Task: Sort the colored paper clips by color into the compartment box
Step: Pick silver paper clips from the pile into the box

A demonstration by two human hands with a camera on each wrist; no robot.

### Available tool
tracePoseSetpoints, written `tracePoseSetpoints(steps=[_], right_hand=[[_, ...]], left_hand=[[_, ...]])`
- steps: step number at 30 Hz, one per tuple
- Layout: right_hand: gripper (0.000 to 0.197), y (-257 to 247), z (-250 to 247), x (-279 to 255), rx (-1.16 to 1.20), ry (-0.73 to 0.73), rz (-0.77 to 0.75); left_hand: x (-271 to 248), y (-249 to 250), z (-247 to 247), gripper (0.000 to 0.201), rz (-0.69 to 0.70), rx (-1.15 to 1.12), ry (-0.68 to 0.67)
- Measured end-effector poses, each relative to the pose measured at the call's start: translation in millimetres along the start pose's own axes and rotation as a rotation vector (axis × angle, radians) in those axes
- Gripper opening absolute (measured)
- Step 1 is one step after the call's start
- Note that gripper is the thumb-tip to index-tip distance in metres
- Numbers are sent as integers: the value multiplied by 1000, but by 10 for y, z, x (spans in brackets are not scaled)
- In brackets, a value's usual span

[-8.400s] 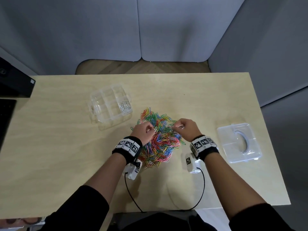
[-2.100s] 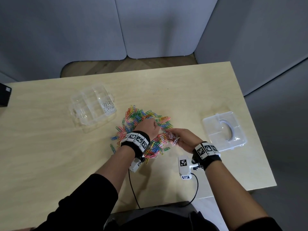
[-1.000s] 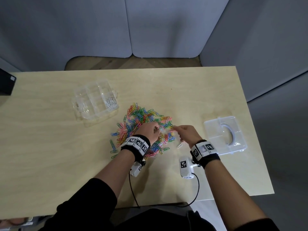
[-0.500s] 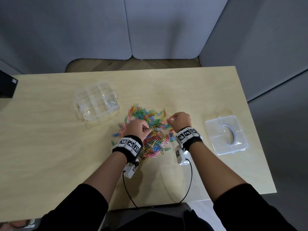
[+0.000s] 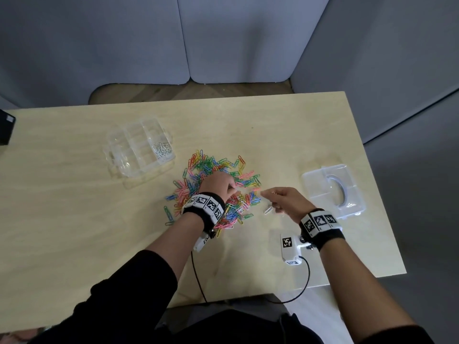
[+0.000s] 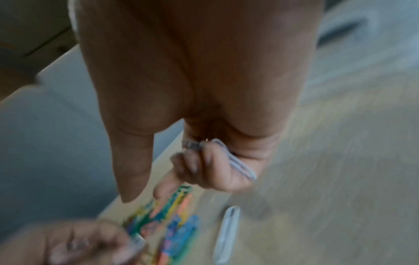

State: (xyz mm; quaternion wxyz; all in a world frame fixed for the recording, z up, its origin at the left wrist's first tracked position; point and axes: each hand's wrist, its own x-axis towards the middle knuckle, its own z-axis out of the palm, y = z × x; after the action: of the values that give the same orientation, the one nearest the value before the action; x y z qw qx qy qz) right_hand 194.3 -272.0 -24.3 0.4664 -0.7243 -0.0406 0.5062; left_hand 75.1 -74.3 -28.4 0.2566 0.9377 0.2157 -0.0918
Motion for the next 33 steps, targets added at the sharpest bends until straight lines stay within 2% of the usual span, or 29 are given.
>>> tracePoseSetpoints(steps=[2, 4, 7, 11, 12, 14, 16, 19, 22, 24, 26, 27, 28, 30, 31, 33], right_hand=[[15, 71, -94, -26, -407, 58, -92], [18, 147, -159, -34, -632, 106, -169], [21, 296, -185, -41, -680, 127, -285], [16, 374, -124, -45, -741, 117, -324], [16, 391, -105, -48, -767, 118, -327], [15, 409, -61, -63, -778, 107, -326], [12, 423, -26, -65, -645, 91, -315], [3, 339, 110, -124, -64, 10, -214], [25, 202, 258, -160, 434, -93, -48], [23, 111, 348, -177, 594, -173, 39], [17, 78, 421, -177, 641, -180, 108], [17, 87, 445, -150, 559, -134, 99], [17, 112, 460, -110, 377, -60, 55], [23, 179, 478, -7, -161, 98, -95], [25, 196, 498, 31, -400, 158, -177], [20, 186, 561, 58, -675, 206, -295]], left_hand=[[-13, -1, 2, 19, -26, -67, 15], [-34, -3, 17, 22, -43, -149, 17], [-77, 12, 17, 23, -100, -263, -43], [-171, 48, -17, 26, -176, -289, -136], [-194, 38, -7, 28, -172, -348, -147], [-249, -1, 27, 32, -165, -605, -167], [-335, -29, 45, 31, -196, -868, -202], [-443, -7, 56, 23, -268, -979, -203], [-485, 38, 53, 15, -401, -1077, -171], [-527, 39, 33, 24, -482, -1143, -149], [-576, 26, 31, 28, -530, -1267, -135], [-609, 37, 10, 27, -545, -1333, -126], [-637, 37, -4, 26, -566, -1401, -114], [-681, 35, -20, 27, -608, -1489, -95], [-703, 27, -14, 30, -621, -1486, -99], [-732, 10, 0, 43, -650, -1412, -95]])
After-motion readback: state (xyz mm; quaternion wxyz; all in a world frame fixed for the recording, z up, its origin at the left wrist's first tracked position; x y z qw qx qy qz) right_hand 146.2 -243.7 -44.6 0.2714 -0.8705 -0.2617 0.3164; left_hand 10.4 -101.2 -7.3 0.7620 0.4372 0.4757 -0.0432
